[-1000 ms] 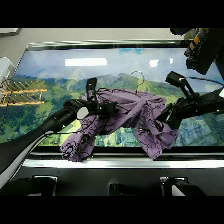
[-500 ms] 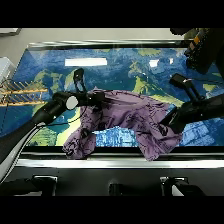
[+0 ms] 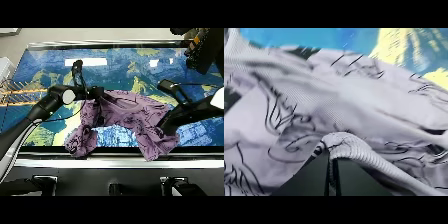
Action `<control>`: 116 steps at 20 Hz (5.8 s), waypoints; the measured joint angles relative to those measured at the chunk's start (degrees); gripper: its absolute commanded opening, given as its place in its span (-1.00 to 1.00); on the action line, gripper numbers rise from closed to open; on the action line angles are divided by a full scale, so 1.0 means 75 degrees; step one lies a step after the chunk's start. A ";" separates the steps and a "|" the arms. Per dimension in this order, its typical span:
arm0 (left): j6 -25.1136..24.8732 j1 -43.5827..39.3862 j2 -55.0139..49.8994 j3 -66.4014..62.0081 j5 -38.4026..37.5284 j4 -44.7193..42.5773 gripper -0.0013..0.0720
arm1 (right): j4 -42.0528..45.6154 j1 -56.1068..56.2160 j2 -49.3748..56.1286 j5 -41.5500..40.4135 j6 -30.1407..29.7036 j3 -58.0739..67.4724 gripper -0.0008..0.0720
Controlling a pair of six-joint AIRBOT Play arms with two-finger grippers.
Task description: Fold the clothes and pants, and hang the long-sleeved shirts on hangers.
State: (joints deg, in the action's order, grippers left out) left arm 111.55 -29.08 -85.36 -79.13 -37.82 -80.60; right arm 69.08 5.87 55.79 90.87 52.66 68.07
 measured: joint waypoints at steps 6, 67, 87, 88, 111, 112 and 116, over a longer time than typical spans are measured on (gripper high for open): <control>-0.0487 -0.0204 0.0050 -0.1291 -0.1131 -0.0041 -0.91 | 0.0548 0.1043 0.0291 -0.1527 0.1207 -0.0073 -0.87; -0.0475 0.0353 0.2602 -0.1224 -0.5298 -0.1489 0.55 | 1.0180 -0.4704 -0.0262 -0.3963 1.0491 0.3316 -0.87; -0.0478 0.0353 0.2602 -0.1227 -0.5295 -0.1486 0.55 | 1.2362 -0.5141 0.1521 -0.5147 1.2668 0.5228 -0.87; -0.0478 0.0353 0.2602 -0.1227 -0.5295 -0.1486 0.55 | 1.2257 -0.5321 0.1577 -0.5164 1.2674 0.5281 -0.87; -0.0478 0.0353 0.2602 -0.1224 -0.5295 -0.1486 0.55 | 1.0952 -0.7087 0.2055 -0.6169 1.3001 0.5421 -0.87; -0.0478 0.0353 0.2602 -0.1224 -0.5295 -0.1483 0.55 | 1.0955 -0.7198 0.2081 -0.6237 1.3103 0.5421 -0.87; -0.0478 0.0353 0.2602 -0.1227 -0.5295 -0.1483 0.55 | 1.0637 -0.7702 0.2148 -0.6647 1.3333 0.5423 -0.86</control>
State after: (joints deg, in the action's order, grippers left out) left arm 107.96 -26.44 -65.84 -88.33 -77.54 -91.72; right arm 148.86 -51.90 71.90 41.01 152.66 108.75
